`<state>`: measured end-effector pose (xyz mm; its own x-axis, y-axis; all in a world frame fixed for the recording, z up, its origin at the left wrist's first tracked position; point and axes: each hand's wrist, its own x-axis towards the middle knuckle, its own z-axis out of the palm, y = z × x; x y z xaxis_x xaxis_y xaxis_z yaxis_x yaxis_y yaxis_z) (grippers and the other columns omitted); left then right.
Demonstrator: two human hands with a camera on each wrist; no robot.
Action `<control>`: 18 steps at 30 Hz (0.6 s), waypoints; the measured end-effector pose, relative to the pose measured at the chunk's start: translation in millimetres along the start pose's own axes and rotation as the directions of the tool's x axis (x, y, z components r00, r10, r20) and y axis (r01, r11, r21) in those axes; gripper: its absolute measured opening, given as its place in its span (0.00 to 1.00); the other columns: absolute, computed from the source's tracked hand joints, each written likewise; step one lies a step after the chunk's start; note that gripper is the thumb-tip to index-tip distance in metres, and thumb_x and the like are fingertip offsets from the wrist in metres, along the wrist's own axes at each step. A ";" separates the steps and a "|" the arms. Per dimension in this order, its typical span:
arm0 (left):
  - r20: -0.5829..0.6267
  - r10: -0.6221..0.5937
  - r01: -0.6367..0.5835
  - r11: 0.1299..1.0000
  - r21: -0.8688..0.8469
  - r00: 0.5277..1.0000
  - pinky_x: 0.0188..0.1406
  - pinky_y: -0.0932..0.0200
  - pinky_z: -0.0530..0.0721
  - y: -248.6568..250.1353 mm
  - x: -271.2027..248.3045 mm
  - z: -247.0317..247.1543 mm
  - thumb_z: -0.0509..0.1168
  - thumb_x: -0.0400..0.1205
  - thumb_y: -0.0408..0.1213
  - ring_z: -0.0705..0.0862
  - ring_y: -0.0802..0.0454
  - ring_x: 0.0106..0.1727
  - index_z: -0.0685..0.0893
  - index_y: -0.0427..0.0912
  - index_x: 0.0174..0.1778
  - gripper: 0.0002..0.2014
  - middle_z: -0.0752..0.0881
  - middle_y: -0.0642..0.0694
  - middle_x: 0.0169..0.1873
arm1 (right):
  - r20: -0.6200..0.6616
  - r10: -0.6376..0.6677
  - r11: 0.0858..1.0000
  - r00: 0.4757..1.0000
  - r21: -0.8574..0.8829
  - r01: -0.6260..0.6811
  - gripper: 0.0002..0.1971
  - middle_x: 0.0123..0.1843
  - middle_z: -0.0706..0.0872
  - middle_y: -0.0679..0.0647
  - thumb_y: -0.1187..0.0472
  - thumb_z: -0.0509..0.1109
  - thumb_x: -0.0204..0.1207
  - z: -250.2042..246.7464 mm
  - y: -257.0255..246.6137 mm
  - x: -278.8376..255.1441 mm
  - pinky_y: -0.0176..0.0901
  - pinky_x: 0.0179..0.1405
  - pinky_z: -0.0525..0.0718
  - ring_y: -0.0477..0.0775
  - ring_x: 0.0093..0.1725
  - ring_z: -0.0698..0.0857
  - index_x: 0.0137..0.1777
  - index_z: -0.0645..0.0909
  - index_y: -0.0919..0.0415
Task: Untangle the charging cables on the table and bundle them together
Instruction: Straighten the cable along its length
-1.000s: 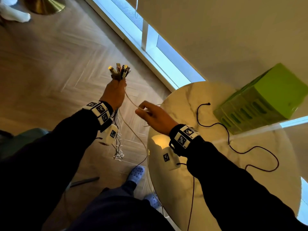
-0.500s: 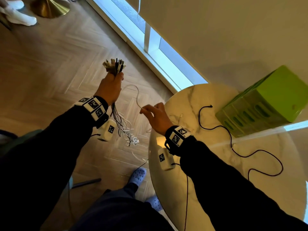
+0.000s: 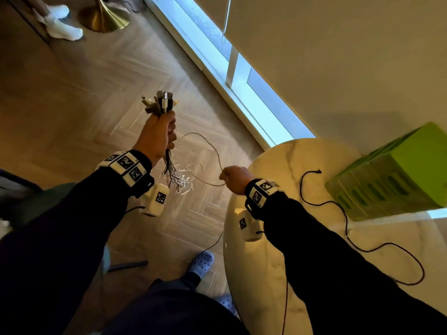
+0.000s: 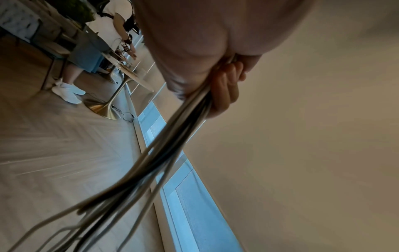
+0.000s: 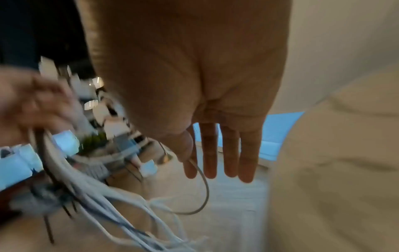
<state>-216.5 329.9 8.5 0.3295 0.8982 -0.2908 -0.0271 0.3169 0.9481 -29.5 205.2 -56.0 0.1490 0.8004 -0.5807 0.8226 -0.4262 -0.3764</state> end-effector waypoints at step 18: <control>0.395 -0.006 -0.239 0.788 0.567 0.919 0.72 0.43 0.75 3.0 -19.5 31.7 0.58 0.88 0.56 0.81 0.46 0.65 0.85 0.49 0.54 0.17 0.82 0.39 0.62 | -0.237 -0.197 0.487 0.951 0.819 0.305 0.18 0.61 0.84 0.61 0.65 0.61 0.84 -15.2 -83.6 -43.4 0.45 0.63 0.86 0.56 0.59 0.84 0.73 0.73 0.70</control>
<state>-193.1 303.7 21.1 0.6754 0.7032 -0.2222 0.4355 -0.1373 0.8896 -96.4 212.5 11.7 0.1098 0.9453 -0.3071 -0.0032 -0.3086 -0.9512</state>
